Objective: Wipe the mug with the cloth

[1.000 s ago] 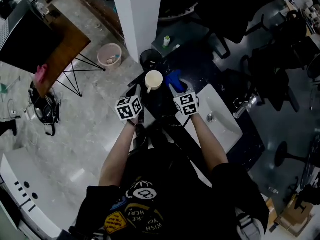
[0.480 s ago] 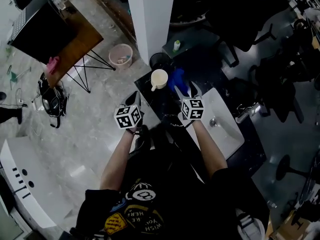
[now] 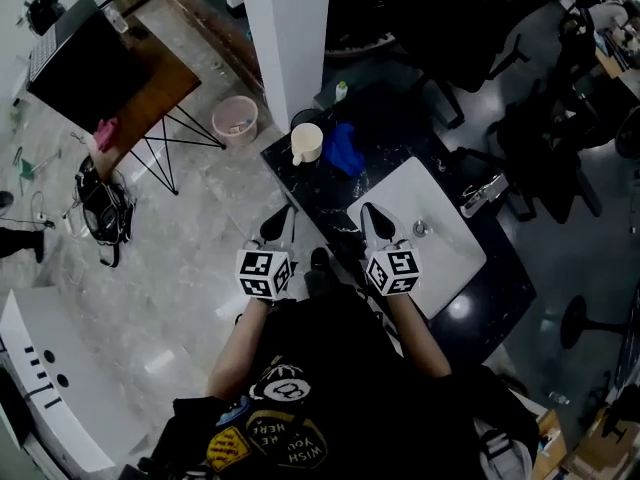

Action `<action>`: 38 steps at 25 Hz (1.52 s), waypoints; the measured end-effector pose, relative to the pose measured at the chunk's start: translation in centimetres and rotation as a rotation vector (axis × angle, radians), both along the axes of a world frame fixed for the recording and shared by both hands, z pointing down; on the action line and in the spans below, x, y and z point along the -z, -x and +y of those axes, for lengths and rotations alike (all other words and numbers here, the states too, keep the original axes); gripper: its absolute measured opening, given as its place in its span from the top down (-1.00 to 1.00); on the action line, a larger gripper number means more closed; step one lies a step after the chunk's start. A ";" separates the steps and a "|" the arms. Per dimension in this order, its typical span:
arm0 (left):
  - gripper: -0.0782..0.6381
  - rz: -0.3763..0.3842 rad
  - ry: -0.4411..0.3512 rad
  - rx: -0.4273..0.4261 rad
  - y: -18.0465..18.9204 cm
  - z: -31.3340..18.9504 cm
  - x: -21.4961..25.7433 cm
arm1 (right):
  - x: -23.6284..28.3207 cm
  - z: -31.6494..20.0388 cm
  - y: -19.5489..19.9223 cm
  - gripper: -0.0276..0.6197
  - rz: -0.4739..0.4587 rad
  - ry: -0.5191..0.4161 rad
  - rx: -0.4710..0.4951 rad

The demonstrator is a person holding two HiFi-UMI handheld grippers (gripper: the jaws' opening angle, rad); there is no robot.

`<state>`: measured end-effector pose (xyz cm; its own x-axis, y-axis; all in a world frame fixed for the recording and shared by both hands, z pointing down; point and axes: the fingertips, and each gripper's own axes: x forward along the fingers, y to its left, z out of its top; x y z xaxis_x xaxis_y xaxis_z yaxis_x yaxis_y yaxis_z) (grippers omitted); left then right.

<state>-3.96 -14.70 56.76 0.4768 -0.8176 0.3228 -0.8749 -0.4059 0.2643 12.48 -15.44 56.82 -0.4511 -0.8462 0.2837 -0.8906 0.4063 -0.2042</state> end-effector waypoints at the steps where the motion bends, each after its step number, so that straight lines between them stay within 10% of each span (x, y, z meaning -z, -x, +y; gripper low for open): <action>1: 0.77 0.001 -0.020 -0.023 -0.5 1.1 0.9 | 0.5 1.4 0.4 0.91 0.013 -0.014 0.006; 17: 0.77 0.061 -0.120 -0.149 -3.8 20.7 8.4 | 7.4 20.2 2.7 0.91 0.012 -0.044 -0.030; 38: 0.77 -0.020 -0.116 -0.214 -10.9 22.0 10.5 | 9.3 22.0 -1.7 0.91 0.005 -0.061 0.035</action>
